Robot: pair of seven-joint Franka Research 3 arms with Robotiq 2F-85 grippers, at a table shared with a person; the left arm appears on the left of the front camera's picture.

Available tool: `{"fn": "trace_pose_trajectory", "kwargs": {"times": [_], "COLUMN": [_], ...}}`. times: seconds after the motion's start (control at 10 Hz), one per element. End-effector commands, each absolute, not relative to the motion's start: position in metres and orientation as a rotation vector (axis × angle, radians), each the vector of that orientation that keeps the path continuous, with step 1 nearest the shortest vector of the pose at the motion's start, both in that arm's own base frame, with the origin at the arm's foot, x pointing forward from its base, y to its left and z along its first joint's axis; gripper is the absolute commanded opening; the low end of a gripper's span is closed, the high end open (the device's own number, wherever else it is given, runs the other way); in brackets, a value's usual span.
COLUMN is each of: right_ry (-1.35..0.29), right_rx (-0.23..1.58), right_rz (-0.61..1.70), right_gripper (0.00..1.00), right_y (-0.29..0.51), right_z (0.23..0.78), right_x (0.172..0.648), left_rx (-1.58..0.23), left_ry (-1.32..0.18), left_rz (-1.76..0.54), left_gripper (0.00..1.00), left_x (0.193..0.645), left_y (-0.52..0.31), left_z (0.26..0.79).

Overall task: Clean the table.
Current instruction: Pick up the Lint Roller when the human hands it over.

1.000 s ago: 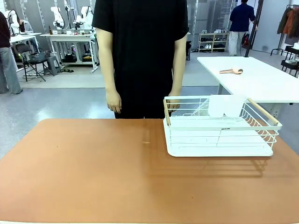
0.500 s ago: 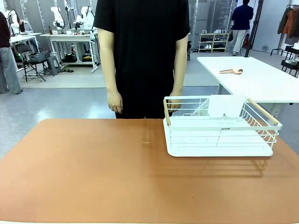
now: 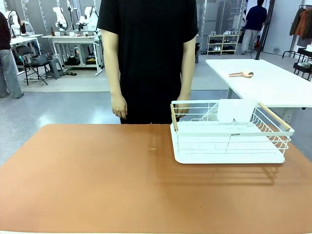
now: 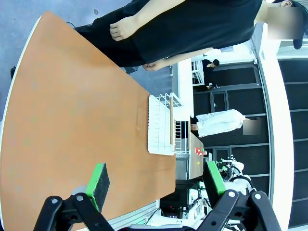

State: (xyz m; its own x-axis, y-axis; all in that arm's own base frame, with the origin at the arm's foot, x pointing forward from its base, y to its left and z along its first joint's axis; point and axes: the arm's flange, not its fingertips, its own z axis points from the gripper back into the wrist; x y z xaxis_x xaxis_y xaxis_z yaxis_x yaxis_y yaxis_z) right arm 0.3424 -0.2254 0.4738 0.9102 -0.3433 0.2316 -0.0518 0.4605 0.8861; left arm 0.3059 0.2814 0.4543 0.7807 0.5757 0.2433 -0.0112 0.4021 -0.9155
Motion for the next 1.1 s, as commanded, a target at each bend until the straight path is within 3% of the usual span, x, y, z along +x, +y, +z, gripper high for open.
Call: {"fn": "trace_pose_trajectory", "kwargs": {"times": [0.0, 1.0], "right_ry": [-0.42, -0.42], "right_rx": [1.106, 1.106], "right_rz": [-0.187, -0.187], "right_gripper": [1.0, 1.0], "right_y": [-0.2229, -0.2229], "right_z": [0.4762, 0.4762], "right_x": [0.34, 0.34], "left_rx": [-1.124, -1.124], "left_ry": [-0.615, -0.615], "left_rz": [0.381, 0.381], "left_gripper": [1.0, 1.0], "left_x": [0.3031, 0.3031], "left_y": [0.2813, 0.2813], "left_z": [0.4544, 0.4544]}}
